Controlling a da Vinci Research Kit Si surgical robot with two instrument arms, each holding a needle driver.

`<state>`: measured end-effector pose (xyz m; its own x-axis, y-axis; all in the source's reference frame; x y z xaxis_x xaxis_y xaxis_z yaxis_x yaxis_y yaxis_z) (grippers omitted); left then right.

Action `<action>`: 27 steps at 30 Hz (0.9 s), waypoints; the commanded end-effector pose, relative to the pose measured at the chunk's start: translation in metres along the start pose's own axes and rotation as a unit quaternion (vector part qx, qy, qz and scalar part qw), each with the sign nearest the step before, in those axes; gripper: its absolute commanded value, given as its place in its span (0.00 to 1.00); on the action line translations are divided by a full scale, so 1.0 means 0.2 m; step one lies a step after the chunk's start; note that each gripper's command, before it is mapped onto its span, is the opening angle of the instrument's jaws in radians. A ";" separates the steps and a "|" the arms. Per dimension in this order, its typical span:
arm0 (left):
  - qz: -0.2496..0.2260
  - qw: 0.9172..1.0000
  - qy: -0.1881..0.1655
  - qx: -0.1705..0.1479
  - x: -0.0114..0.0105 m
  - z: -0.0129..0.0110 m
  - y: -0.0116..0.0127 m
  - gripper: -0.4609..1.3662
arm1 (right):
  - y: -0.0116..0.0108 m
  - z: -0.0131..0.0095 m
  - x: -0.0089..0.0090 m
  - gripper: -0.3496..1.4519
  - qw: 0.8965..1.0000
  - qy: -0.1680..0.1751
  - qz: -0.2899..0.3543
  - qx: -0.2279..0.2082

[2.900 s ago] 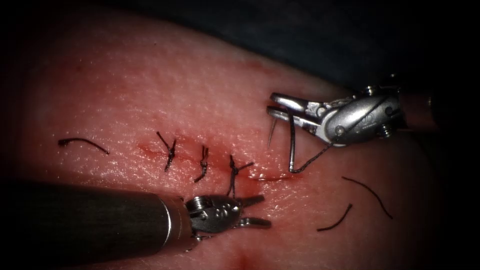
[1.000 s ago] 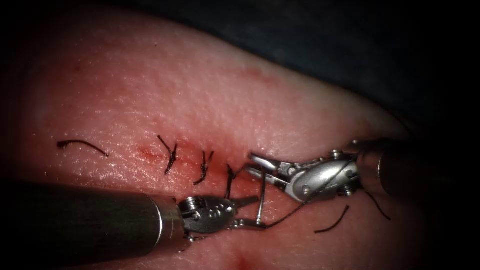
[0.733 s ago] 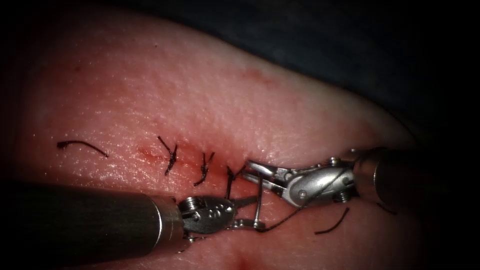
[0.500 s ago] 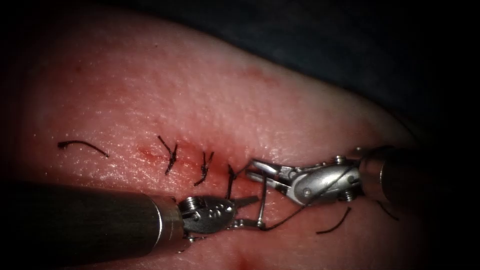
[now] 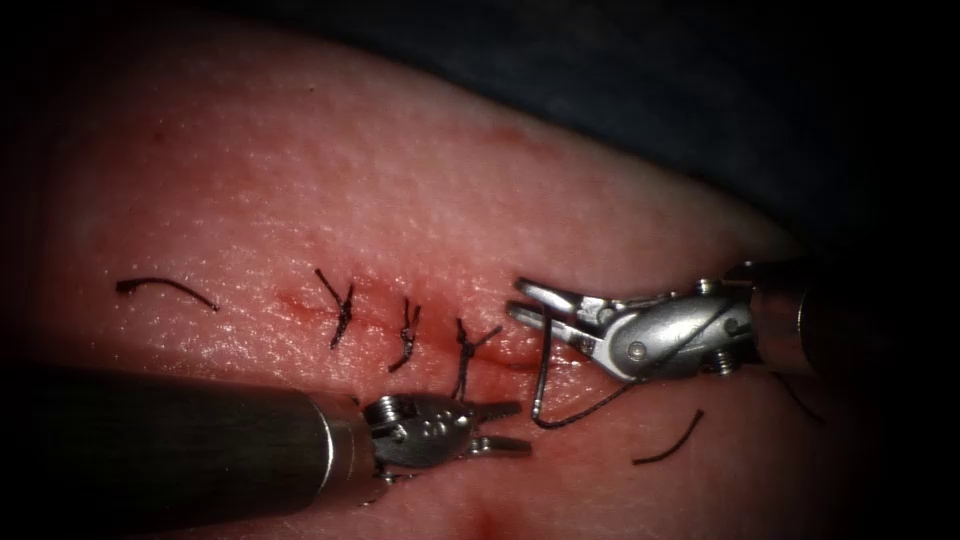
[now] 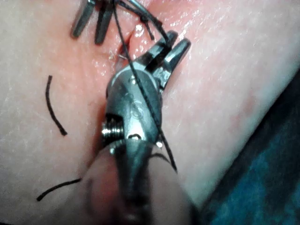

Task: Wound Closure
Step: Pass the needle through the target on the top side of the wound with the right tool

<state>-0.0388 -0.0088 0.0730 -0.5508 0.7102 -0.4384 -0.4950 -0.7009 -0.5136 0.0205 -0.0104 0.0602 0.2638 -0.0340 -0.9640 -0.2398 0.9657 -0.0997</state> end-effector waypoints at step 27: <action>-0.005 1.000 -0.028 0.001 -0.008 0.003 -0.005 0.39 | 0.018 0.003 0.007 0.00 0.991 -0.002 0.137 0.005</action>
<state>-0.0378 -0.0094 0.0748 -0.5831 0.7124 -0.3905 -0.5019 -0.6939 -0.5164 0.0204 -0.0061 0.0590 0.1850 0.2667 -0.9459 -0.2996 0.9320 0.2041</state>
